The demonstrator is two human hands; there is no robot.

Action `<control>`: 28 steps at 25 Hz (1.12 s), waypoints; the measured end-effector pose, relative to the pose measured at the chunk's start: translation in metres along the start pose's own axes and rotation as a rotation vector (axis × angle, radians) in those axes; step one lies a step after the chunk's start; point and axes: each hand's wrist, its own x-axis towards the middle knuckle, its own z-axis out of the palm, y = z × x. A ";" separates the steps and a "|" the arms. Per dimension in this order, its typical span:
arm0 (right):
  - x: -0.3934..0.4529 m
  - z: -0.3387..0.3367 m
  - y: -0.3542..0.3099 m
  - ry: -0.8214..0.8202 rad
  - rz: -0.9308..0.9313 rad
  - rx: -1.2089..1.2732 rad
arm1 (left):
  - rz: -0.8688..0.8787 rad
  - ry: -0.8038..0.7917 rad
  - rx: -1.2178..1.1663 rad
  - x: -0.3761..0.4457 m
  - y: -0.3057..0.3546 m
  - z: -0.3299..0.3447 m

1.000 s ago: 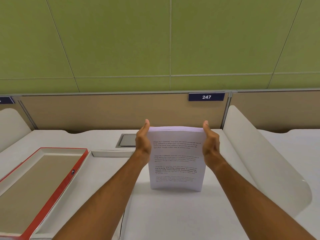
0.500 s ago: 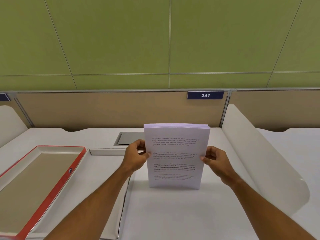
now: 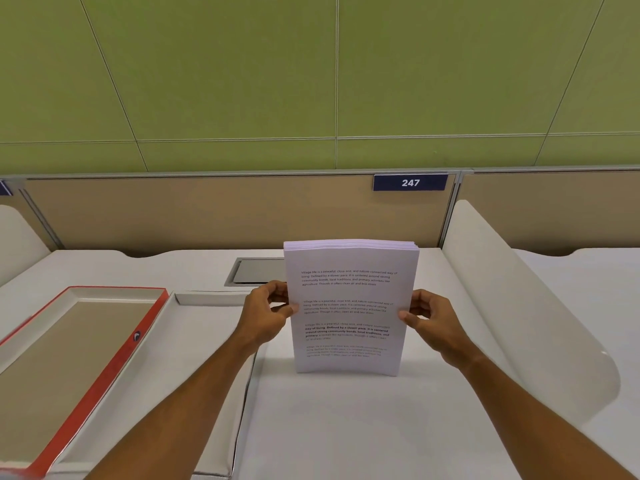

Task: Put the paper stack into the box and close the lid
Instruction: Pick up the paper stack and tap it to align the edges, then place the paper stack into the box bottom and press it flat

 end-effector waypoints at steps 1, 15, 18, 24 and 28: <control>0.000 0.000 0.002 -0.012 0.010 -0.010 | -0.016 0.001 0.001 -0.001 -0.003 0.002; 0.003 0.002 -0.045 -0.099 0.005 0.198 | -0.088 0.044 -0.266 -0.011 0.016 -0.036; 0.003 0.019 -0.063 -0.131 0.019 0.236 | -0.119 0.073 -0.363 -0.018 0.019 -0.058; 0.003 0.075 -0.088 -0.149 0.095 0.285 | -0.210 0.109 -0.345 -0.024 0.004 -0.111; 0.005 0.133 -0.095 -0.162 0.177 0.247 | -0.299 0.108 -0.326 -0.016 -0.024 -0.154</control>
